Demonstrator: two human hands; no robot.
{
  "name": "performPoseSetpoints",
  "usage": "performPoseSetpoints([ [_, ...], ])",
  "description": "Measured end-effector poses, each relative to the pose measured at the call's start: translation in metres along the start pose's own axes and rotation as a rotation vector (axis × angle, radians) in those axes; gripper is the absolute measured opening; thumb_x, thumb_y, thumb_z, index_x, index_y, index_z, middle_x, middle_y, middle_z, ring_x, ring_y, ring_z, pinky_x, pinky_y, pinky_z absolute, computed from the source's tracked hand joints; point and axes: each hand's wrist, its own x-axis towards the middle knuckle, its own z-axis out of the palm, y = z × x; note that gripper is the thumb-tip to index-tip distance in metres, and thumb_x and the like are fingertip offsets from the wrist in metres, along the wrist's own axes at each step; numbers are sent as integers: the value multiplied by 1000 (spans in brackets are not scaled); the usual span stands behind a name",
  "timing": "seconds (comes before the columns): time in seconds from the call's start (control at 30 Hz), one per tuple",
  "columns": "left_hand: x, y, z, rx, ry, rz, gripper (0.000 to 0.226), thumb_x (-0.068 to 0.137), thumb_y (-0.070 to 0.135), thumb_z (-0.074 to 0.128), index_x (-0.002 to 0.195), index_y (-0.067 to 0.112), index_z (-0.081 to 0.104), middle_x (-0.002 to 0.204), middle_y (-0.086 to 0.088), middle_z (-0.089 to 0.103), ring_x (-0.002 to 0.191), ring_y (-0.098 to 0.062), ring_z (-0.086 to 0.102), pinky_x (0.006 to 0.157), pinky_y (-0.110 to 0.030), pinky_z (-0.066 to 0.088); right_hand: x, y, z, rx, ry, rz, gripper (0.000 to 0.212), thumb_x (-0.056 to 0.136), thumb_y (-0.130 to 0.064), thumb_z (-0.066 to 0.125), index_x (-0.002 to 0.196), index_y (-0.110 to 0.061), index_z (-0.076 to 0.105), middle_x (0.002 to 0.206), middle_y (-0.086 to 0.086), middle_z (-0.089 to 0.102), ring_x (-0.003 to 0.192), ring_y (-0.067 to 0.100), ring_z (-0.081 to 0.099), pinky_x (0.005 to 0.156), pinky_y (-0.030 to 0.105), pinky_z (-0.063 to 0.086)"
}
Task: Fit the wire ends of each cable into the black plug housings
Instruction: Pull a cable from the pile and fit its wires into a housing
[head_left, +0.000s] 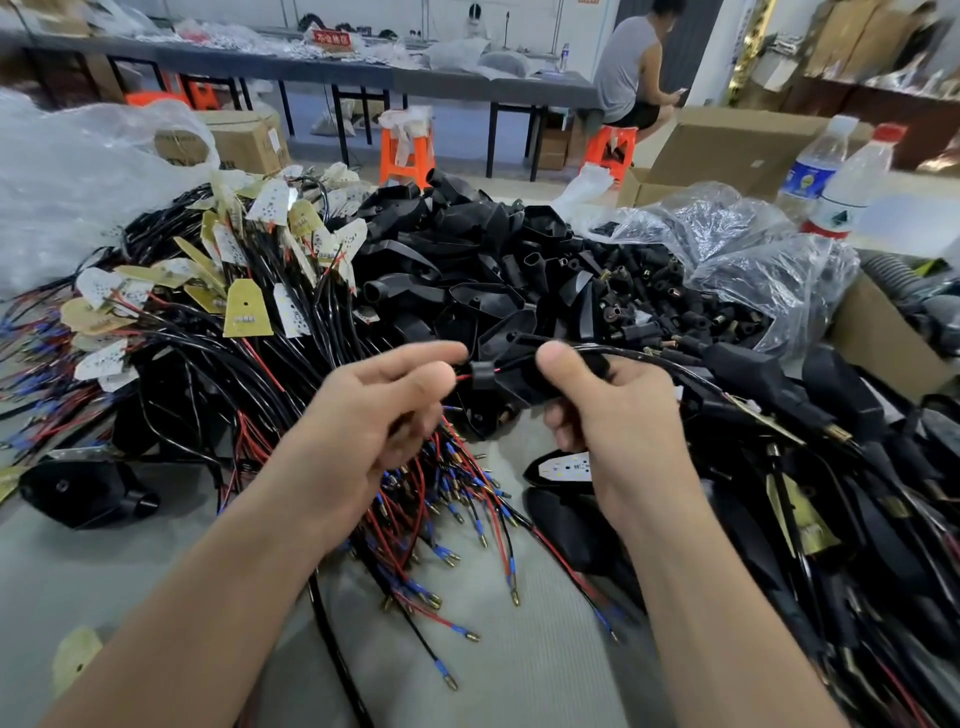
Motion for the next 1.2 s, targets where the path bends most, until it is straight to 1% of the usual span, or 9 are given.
performPoseSetpoints([
  [0.17,7,5,-20,-95,186,67,21,83,11,68,90,21,85,53,5,43,44,-5,31,41,-15,22,6,-5,-15,430,34,167,38,99,-20,65,62,-15,74,59,3,61,46,12,47,44,19,39],
  [0.27,8,4,-21,-75,136,29,22,79,18,68,92,22,85,54,4,43,44,-6,30,41,-15,24,4,-1,-11,329,-14,154,22,101,-12,61,85,-15,76,79,9,73,63,16,61,59,23,51],
  [0.33,8,0,-17,-80,102,10,23,84,16,65,94,22,85,55,4,44,43,-6,29,40,-16,24,3,3,-4,129,-27,86,16,100,-9,60,100,-17,74,90,0,76,77,13,65,74,27,54],
  [0.43,9,-3,-12,-134,43,-11,25,83,20,63,96,22,85,56,5,44,43,-6,30,40,-16,26,-1,6,5,42,-186,24,28,100,-3,57,111,-24,72,99,-17,77,91,1,69,87,24,52],
  [0.53,9,-1,-11,-174,54,6,24,82,23,64,94,23,85,57,5,46,43,-7,34,41,-16,31,-7,5,8,97,-351,57,36,97,5,55,114,-21,73,104,-1,78,89,16,73,76,27,60],
  [0.63,10,-3,-12,-42,174,94,27,96,8,62,89,22,84,56,3,49,45,-7,35,42,-16,29,-5,4,6,185,-214,35,35,88,17,60,105,-10,74,80,8,73,63,18,65,57,23,55],
  [0.87,8,-8,-8,249,225,253,20,88,2,74,79,18,82,49,0,49,46,-11,38,44,-17,33,6,0,2,409,84,-42,14,94,5,65,100,-6,71,64,1,65,51,10,57,49,19,48],
  [0.97,8,-2,-19,180,257,239,11,74,12,70,72,15,80,44,2,40,42,-11,28,42,-19,27,10,-6,-9,500,168,-48,16,96,-3,65,83,-13,67,61,-3,61,49,9,53,46,18,43],
  [1.2,7,4,-23,-9,475,357,19,75,10,66,73,21,81,42,5,36,41,-12,26,44,-21,23,11,-5,-20,635,186,50,12,99,-9,62,89,-12,68,66,-1,61,57,14,56,54,22,47],
])
